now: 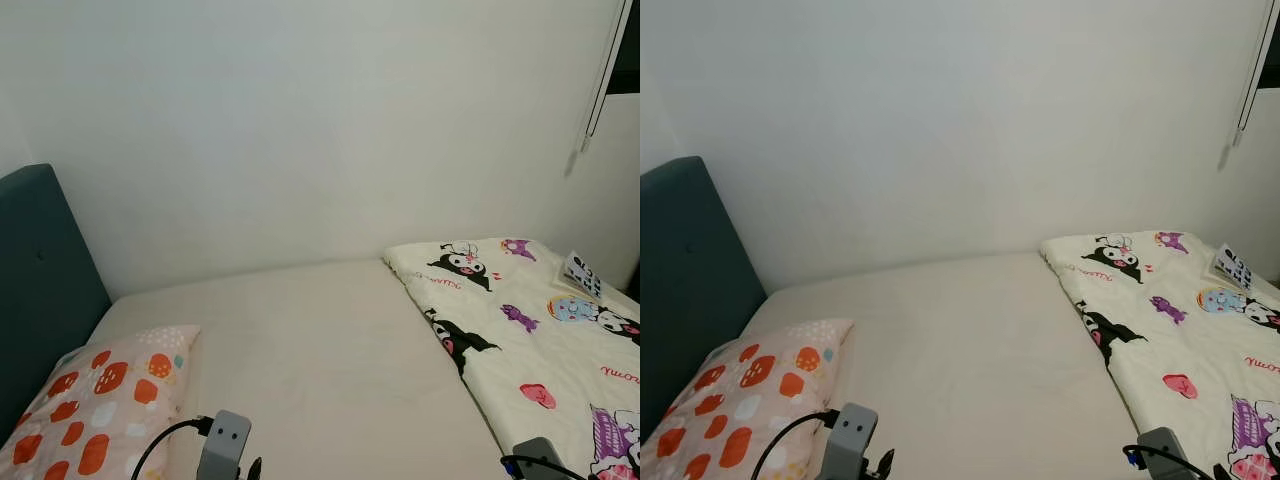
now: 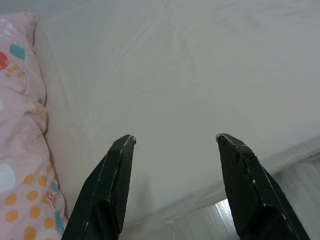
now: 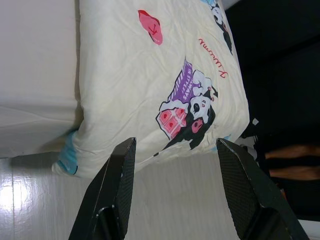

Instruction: Clean up the room

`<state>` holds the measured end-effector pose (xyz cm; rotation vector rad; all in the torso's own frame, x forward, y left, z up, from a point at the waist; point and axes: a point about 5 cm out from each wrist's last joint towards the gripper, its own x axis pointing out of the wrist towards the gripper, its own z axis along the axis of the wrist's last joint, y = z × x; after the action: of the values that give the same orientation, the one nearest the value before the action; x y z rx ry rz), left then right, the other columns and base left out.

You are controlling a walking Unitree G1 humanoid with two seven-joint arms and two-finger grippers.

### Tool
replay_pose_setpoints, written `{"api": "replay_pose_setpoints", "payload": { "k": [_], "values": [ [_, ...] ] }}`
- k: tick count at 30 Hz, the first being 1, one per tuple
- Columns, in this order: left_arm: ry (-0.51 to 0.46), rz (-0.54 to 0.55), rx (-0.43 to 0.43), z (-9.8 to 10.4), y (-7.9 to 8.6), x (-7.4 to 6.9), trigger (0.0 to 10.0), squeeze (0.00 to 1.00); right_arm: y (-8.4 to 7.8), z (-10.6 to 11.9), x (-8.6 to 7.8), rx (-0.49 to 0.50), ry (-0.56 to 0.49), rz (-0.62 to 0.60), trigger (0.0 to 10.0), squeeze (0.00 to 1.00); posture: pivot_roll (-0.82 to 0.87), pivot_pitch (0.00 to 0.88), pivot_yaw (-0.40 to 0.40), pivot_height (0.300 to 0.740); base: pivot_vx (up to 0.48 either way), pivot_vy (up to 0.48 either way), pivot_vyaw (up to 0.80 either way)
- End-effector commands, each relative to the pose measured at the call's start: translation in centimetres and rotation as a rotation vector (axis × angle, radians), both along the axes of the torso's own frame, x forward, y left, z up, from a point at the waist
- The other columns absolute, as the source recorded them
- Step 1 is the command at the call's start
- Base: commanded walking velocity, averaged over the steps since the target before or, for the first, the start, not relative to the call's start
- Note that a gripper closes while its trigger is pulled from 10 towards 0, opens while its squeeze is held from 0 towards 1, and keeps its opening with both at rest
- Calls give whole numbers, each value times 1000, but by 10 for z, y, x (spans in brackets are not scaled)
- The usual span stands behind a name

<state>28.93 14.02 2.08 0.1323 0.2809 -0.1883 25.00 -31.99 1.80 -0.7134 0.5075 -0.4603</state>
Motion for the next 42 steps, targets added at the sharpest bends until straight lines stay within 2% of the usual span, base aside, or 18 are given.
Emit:
{"api": "replay_pose_setpoints", "payload": {
  "k": [1, 42],
  "values": [
    [22, 13, 2, -6, 5, -5, 10000, 0, 1, -3, -2, 17, 5, -3, 10000, 0, -74, 94, 60, 740, 0, 0, 0],
    [16, 38, -2, -6, 8, -5, 10000, 0, 2, -2, 0, 17, 3, -2, 10000, 0, -66, 93, 38, 740, 0, 0, 0]
  ]
}}
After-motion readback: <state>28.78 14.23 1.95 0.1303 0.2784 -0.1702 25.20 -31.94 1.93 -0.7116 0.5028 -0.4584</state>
